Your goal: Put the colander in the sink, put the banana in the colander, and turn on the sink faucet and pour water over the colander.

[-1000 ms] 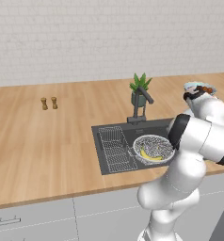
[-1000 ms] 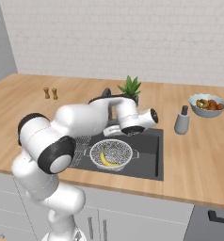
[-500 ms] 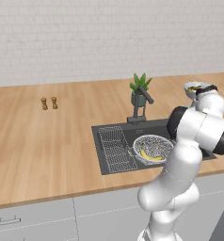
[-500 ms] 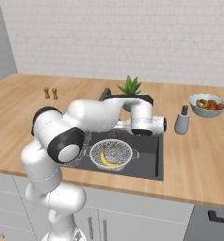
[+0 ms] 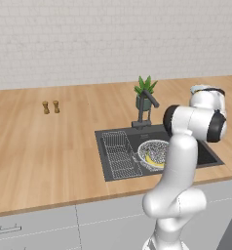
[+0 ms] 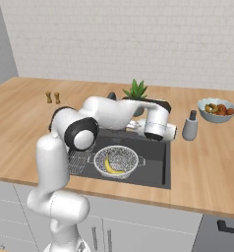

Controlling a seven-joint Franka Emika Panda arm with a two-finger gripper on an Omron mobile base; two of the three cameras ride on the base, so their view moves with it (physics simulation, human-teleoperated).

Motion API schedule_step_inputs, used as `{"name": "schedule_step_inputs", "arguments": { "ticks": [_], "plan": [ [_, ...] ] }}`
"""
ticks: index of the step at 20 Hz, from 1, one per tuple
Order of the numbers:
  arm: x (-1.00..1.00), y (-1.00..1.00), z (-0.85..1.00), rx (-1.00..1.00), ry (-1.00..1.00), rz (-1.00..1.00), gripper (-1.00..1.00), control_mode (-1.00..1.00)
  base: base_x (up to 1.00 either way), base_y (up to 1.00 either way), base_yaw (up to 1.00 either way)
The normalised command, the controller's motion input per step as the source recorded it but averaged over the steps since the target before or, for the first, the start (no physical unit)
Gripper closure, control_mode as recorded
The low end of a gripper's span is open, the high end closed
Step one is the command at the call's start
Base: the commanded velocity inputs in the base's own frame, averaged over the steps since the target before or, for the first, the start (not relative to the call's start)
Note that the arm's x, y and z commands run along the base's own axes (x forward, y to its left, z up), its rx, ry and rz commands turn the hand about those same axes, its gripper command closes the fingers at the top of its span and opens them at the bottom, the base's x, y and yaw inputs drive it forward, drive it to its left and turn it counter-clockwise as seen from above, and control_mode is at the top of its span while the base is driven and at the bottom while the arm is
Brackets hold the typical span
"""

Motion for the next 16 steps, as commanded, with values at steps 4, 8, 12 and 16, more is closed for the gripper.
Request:
{"name": "schedule_step_inputs", "arguments": {
  "ticks": [4,8,12,16],
  "plan": [
    [0.0,0.04,0.0,0.03,-0.21,0.0,-1.0,-1.0,0.0,0.0,0.0],
    [0.13,0.16,0.0,0.0,-0.21,-0.02,-1.0,-1.0,0.0,0.0,0.0],
    [0.31,0.23,0.0,0.0,-0.18,-0.06,-1.0,-1.0,0.0,0.0,0.0],
    [0.32,0.08,0.0,0.0,-0.07,-0.06,-1.0,-1.0,0.0,0.0,0.0]
  ]
}}
